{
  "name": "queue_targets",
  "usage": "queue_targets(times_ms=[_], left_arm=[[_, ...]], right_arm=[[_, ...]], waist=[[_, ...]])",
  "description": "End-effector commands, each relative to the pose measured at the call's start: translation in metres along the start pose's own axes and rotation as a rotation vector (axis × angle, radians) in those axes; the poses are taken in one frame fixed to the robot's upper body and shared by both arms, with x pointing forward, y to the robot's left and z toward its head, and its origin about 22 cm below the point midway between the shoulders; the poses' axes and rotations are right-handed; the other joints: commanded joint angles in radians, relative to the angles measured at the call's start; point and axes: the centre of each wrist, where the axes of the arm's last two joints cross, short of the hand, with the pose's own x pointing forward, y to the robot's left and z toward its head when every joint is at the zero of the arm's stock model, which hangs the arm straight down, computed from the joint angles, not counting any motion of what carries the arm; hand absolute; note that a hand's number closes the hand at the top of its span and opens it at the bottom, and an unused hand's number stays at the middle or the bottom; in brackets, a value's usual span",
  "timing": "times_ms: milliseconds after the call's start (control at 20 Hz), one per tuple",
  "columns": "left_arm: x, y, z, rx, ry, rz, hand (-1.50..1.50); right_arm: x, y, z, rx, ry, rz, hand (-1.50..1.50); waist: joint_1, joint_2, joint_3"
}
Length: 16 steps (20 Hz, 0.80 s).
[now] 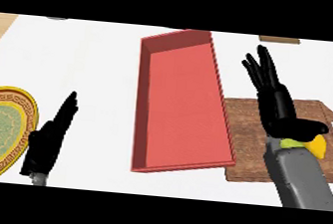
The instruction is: Pick the lemon from the cutting board and place it in the cardboard box
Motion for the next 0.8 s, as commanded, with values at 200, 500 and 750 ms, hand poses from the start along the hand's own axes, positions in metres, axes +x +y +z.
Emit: queue_targets(times_ms=[200, 500, 750], left_arm=[[0.008, 0.077, -0.016, 0.228, -0.028, -0.236, 0.0], [0.01, 0.093, -0.02, 0.24, 0.0, -0.256, 0.0], [0.008, 0.095, -0.024, 0.236, -0.009, -0.258, 0.0]], right_arm=[[0.001, -0.106, 0.029, 0.369, 0.204, -0.063, -1.5], [0.019, -0.177, 0.061, 0.672, 0.197, 0.383, -1.5], [0.007, -0.23, 0.088, 0.612, 0.056, 0.084, -1.5]], waist=[[0.009, 0.005, -0.004], [0.005, 0.016, 0.0], [0.026, 0.018, 0.0]])
